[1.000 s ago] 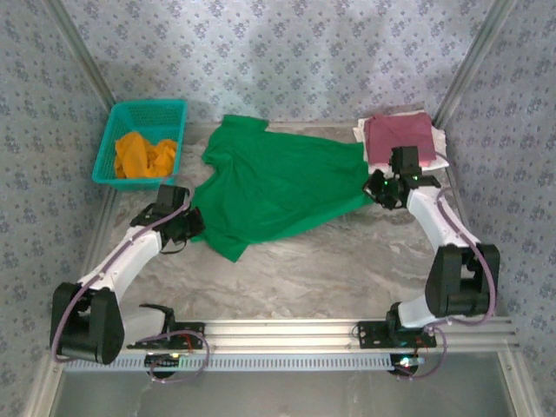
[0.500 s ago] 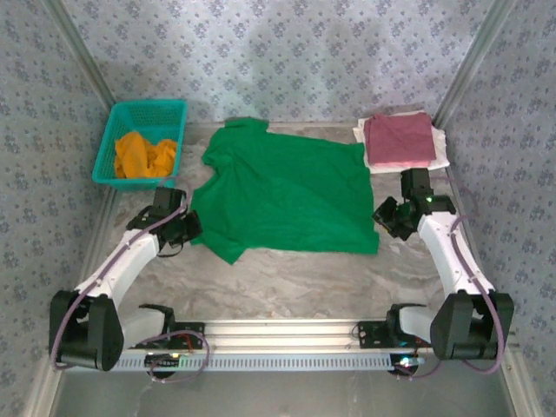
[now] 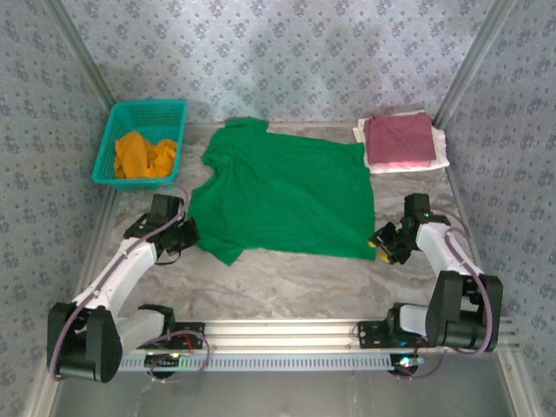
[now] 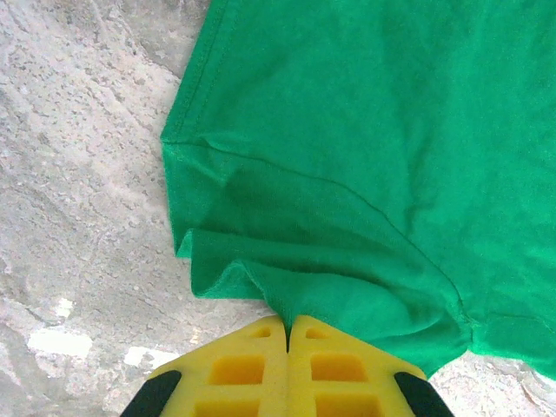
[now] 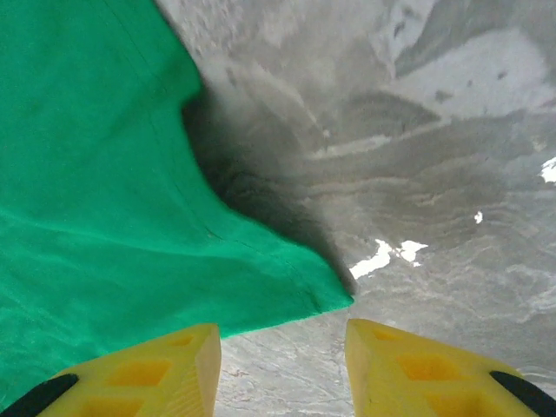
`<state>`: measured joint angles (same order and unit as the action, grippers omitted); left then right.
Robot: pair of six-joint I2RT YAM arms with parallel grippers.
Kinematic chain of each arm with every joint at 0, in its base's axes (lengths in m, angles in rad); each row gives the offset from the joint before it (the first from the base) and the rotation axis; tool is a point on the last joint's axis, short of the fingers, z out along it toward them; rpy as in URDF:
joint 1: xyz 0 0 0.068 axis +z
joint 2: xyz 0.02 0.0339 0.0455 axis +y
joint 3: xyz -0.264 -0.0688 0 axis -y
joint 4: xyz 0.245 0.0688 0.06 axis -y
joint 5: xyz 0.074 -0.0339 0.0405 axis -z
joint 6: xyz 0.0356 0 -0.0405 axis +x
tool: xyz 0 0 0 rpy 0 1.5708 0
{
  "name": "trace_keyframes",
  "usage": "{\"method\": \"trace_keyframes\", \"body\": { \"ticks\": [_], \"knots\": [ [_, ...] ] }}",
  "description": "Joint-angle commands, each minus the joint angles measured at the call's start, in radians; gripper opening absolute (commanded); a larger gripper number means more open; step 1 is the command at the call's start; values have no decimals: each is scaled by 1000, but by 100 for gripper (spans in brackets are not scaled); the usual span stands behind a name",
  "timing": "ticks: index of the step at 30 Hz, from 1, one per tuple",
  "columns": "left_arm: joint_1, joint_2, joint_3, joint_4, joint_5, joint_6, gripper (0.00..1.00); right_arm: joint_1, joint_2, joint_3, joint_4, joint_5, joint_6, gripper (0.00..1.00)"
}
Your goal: Fold and stack the t-shirts
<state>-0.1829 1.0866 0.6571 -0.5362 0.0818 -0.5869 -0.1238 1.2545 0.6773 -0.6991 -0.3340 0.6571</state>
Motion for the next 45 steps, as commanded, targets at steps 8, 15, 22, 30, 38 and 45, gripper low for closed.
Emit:
{"method": "trace_keyframes", "body": {
  "ticks": [8,15,22,30,38,45],
  "knots": [
    [5,4,-11,0,8,-4,0,19,18,-93,92,-30,33,45],
    [5,6,-18,12,12,-7,0,51,32,-105,165,-20,70,34],
    [5,-2,-24,12,11,-11,0,59,36,-111,165,11,76,22],
    [5,-10,-27,13,12,-9,0,61,-29,-125,102,66,99,38],
    [5,21,-26,45,29,-4,0,89,64,-144,202,52,116,38],
    [5,16,-42,50,24,-7,0,115,78,-128,236,100,120,20]
  ]
}}
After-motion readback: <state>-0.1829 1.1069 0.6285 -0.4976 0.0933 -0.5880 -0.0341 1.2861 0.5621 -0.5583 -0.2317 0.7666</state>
